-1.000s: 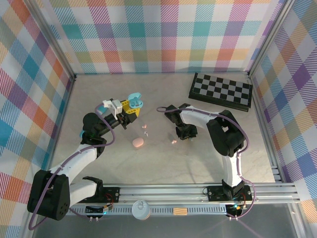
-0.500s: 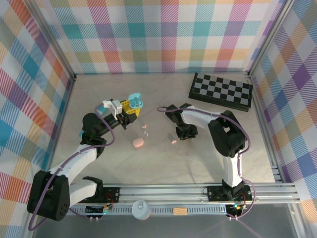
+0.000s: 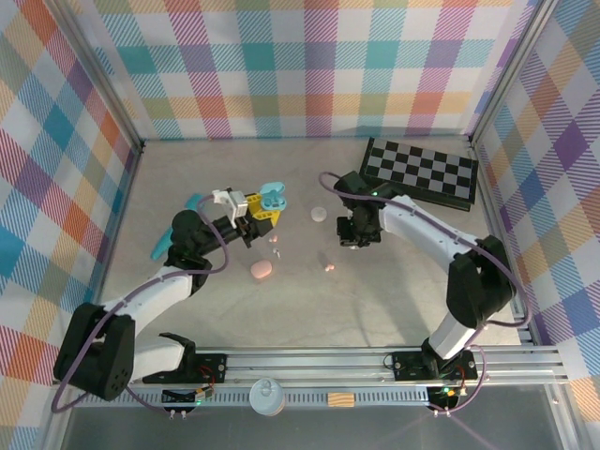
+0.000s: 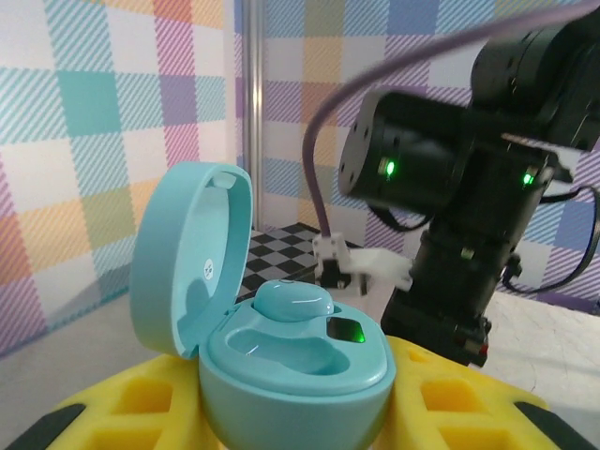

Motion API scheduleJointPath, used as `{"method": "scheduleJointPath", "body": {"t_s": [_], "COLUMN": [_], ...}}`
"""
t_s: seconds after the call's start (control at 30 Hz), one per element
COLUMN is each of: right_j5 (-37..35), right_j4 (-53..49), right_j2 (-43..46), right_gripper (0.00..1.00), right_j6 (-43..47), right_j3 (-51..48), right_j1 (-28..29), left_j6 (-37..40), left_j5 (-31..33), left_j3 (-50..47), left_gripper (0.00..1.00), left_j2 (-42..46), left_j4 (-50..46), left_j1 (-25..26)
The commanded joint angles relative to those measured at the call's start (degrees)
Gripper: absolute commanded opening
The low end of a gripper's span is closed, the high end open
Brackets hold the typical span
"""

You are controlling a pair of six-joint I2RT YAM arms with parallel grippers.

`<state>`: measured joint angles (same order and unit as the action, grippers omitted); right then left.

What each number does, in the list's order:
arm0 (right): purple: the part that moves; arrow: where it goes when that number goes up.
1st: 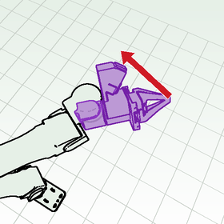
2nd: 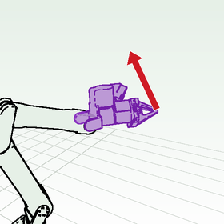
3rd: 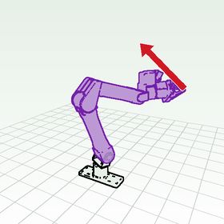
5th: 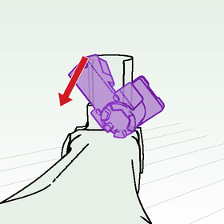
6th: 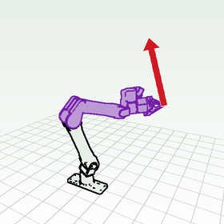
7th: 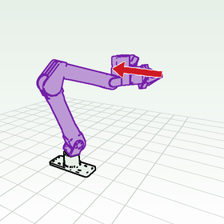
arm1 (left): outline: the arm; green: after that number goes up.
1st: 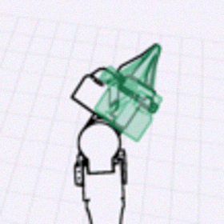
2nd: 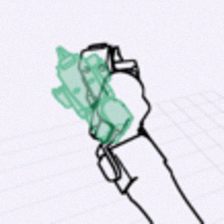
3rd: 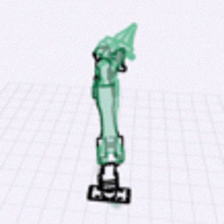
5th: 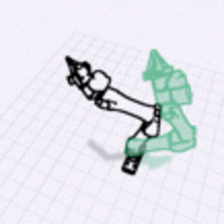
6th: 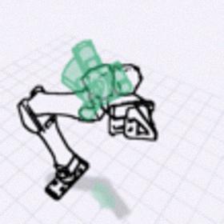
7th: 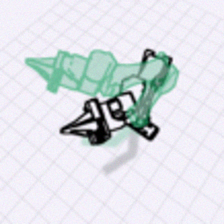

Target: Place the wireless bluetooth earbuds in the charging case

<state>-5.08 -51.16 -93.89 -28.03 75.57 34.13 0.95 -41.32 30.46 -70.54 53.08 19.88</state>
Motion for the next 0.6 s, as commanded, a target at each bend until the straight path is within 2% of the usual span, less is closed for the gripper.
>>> {"method": "scheduleJointPath", "body": {"t_s": [0.0, 0.17, 0.57], "right_j5": [4.01, 5.62, 20.52], "right_j4": [-2.57, -4.60, 1.40], "right_j2": [1.87, 4.78, 12.10], "right_gripper": [0.20, 0.21, 0.21], "right_j6": [0.55, 0.70, -2.00], "right_j3": [2.76, 5.19, 6.60], "right_j1": [-0.38, -1.03, -3.49], "left_j6": [1.43, 1.38, 2.44], "left_j5": [0.25, 0.95, 3.79], "left_j3": [3.10, 5.07, 7.01], "left_gripper": [0.32, 0.32, 0.30], "left_j2": [-3.36, -8.19, -16.65], "left_j4": [4.66, 7.69, 11.52], "left_j1": [2.38, 4.09, 8.90]}}
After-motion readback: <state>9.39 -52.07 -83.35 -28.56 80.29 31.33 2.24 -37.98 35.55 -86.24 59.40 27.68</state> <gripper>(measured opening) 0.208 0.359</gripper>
